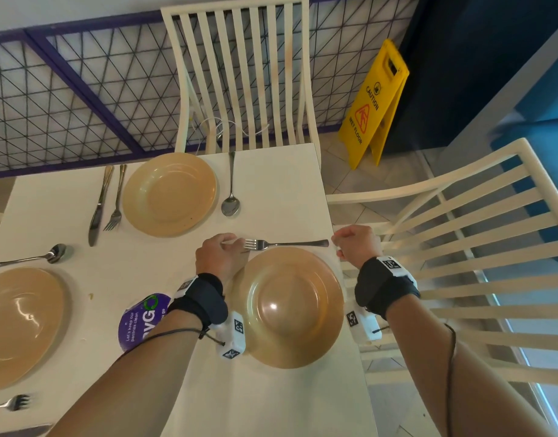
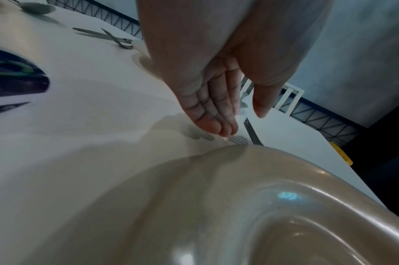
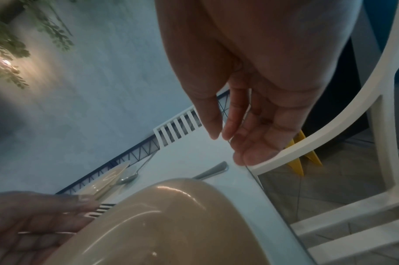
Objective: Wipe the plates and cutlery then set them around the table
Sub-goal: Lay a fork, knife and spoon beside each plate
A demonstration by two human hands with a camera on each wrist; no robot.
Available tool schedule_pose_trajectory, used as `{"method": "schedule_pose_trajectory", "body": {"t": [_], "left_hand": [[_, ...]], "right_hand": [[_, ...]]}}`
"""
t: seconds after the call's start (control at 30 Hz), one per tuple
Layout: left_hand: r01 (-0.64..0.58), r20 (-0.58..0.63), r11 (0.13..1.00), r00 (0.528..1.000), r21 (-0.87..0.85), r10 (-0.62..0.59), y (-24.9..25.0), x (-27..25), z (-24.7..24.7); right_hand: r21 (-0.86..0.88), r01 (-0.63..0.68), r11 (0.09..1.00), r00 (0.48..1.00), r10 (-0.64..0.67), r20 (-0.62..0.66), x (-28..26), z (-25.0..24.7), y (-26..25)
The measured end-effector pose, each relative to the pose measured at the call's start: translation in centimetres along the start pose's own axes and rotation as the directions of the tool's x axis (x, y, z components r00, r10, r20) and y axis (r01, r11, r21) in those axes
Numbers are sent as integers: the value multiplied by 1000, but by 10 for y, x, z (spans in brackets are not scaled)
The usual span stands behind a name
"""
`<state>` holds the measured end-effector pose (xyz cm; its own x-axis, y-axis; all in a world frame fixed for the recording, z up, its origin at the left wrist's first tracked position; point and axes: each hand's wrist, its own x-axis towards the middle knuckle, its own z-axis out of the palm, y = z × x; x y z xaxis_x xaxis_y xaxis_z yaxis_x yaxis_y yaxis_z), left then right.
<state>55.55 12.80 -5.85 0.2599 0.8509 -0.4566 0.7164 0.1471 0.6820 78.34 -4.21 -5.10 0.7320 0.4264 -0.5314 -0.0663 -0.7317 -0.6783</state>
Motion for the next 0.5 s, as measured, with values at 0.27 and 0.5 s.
{"method": "schedule_pose_trajectory", "body": {"t": [0.27,0.5], "left_hand": [[-84,136,994,988,76,73,-43,-79,-11],[-75,141,994,988,77,64,-60,-118,4]], "right_hand": [[-59,-40,997,990,48,136,-65,7,68],[-87,-57,995,992,66,105,-105,13,96]]}}
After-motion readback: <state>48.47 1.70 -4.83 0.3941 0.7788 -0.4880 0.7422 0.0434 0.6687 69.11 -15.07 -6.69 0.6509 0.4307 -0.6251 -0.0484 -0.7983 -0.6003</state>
